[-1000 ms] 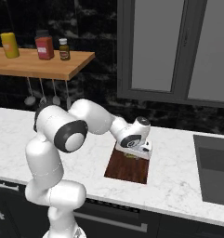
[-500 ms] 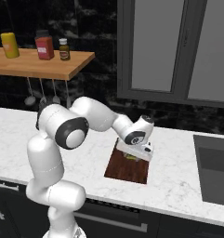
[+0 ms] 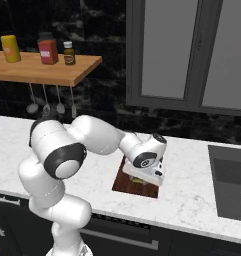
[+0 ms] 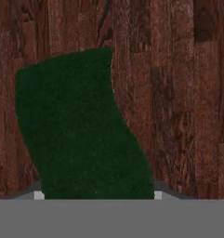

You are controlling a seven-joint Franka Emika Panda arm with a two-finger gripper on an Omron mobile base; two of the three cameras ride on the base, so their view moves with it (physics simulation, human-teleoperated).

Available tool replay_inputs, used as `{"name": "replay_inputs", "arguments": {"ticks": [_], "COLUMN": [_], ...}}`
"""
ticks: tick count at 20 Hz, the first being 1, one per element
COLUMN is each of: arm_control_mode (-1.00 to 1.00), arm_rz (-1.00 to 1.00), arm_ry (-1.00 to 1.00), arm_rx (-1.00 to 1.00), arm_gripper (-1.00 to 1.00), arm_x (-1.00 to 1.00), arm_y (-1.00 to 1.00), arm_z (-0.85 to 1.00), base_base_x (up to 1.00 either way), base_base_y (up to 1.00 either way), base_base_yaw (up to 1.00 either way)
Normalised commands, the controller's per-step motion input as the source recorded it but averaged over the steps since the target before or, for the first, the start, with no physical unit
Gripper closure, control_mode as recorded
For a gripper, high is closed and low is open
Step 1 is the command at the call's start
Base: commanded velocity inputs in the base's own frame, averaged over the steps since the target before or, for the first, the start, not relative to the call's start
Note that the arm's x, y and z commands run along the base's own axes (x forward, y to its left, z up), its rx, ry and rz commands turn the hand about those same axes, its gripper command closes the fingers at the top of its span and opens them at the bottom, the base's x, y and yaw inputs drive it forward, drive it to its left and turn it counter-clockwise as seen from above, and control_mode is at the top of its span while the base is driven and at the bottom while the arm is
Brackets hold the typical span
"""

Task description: Pick up the sponge from the counter and clean the cutting board by briefly scrubbing or pressing down on the cutting board. Once finished, release the sponge.

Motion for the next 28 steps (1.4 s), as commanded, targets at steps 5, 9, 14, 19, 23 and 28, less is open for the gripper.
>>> {"name": "replay_inputs", "arguments": {"ticks": [5,9,14,19,23,28], "arm_control_mode": [-1.0,-1.0,-1.0,-1.0,-1.0,-1.0], "arm_rz": [0.0,0.03,0.06,0.02,0.0,0.0], "arm_ry": [0.0,0.04,0.04,0.0,0.0,0.0], "arm_rx": [0.0,0.0,0.0,0.06,0.11,0.1], "arm_gripper": [1.0,1.0,1.0,1.0,1.0,1.0], "arm_x": [-0.77,-0.34,0.0,0.36,0.49,0.54], "arm_y": [0.26,0.32,0.34,0.08,0.0,0.0], "arm_z": [-0.21,-0.2,-0.17,-0.01,0.0,0.0], "base_base_x": [0.0,0.0,0.0,0.0,0.0,0.0], "base_base_y": [0.0,0.0,0.0,0.0,0.0,0.0], "base_base_yaw": [0.0,0.0,0.0,0.0,0.0,0.0]}}
